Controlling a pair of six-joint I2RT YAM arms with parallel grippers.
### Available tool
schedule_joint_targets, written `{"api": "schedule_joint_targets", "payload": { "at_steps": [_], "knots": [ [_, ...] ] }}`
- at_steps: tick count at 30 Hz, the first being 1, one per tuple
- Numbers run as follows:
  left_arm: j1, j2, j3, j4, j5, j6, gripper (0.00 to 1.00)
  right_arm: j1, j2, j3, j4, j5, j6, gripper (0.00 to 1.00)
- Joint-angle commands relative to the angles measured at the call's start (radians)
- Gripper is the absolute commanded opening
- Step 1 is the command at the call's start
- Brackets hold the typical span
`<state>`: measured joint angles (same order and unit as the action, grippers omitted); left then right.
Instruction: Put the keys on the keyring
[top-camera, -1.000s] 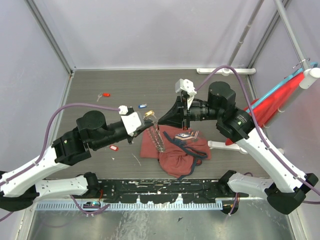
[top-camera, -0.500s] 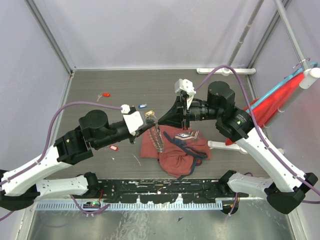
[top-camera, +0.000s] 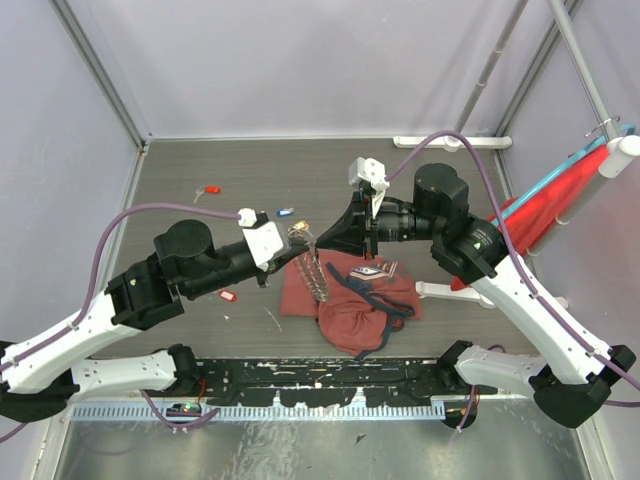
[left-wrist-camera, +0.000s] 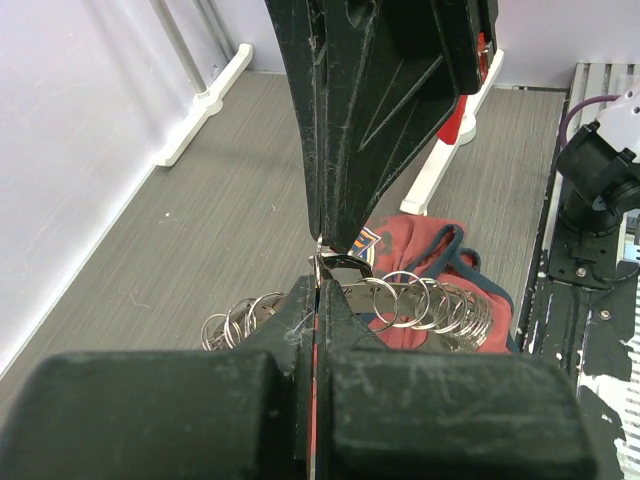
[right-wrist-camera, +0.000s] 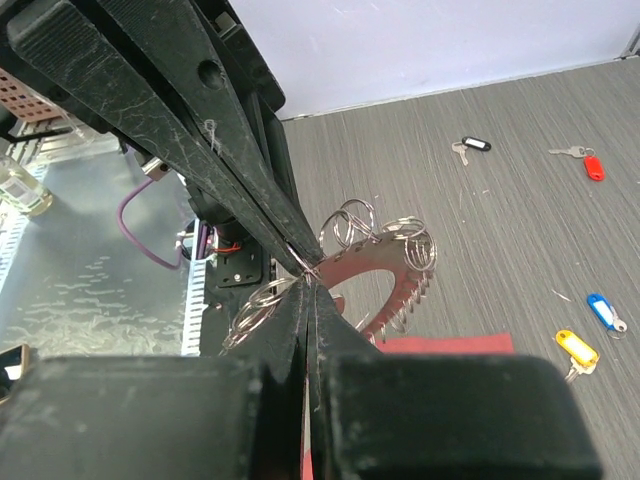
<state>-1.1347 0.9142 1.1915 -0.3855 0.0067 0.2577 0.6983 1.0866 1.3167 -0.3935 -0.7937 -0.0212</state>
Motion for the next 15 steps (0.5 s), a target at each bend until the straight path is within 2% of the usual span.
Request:
{"api": "schedule_joint_targets", "payload": {
  "at_steps": [1,15],
  "knots": [
    [0.0,-0.02,0.027,0.064,0.022,-0.007,0.0,0.002,-0.014,0.022,0.022,0.042,-0.003,0.01],
    [0.001,-0.028,0.019,0.086,0.038,-0.02,0.0,0.002,-0.001,0.01,0.036,0.038,0.016,0.01]
  ]
}}
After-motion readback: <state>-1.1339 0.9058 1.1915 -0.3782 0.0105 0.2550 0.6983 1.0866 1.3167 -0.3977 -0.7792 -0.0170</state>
